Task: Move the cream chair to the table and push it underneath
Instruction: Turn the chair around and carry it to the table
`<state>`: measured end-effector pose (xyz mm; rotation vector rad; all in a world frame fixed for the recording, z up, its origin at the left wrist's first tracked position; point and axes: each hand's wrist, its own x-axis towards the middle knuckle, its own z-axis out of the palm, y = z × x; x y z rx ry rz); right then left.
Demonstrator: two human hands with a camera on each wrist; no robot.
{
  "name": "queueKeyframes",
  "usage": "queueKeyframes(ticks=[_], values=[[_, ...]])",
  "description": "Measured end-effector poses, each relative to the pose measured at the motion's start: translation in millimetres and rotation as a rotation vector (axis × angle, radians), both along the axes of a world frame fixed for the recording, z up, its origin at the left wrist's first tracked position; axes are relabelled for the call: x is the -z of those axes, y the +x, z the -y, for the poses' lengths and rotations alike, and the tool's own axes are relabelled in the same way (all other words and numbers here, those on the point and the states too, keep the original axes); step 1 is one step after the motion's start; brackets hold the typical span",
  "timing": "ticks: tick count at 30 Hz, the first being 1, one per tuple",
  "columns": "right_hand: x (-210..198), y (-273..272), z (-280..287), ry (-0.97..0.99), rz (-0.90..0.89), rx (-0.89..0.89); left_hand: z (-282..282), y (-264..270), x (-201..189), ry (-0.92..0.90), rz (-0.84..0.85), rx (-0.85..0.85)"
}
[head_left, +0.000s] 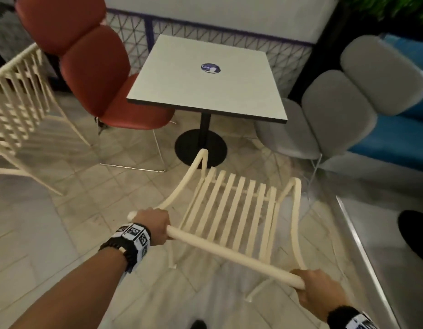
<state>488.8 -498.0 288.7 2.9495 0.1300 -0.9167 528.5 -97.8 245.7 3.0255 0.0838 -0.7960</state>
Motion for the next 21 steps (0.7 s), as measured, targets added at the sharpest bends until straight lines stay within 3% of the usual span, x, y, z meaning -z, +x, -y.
queueKeyframes(ticks=[7, 11, 21], values=[[40.6, -30.3, -4.0, 0.074, 0.006, -0.051, -5.9, -54.5, 10.2, -0.002, -0.086, -0.048], [50.6, -3.3, 1.4, -0.076, 0.062, -0.131, -3.4, -63.3, 13.9, -0.005, -0.070, -0.079], [63.2, 32.3, 7.9, -0.051, 0.017, -0.353, 14.6, -103.2, 17.9, -0.051, -0.111, -0.079]])
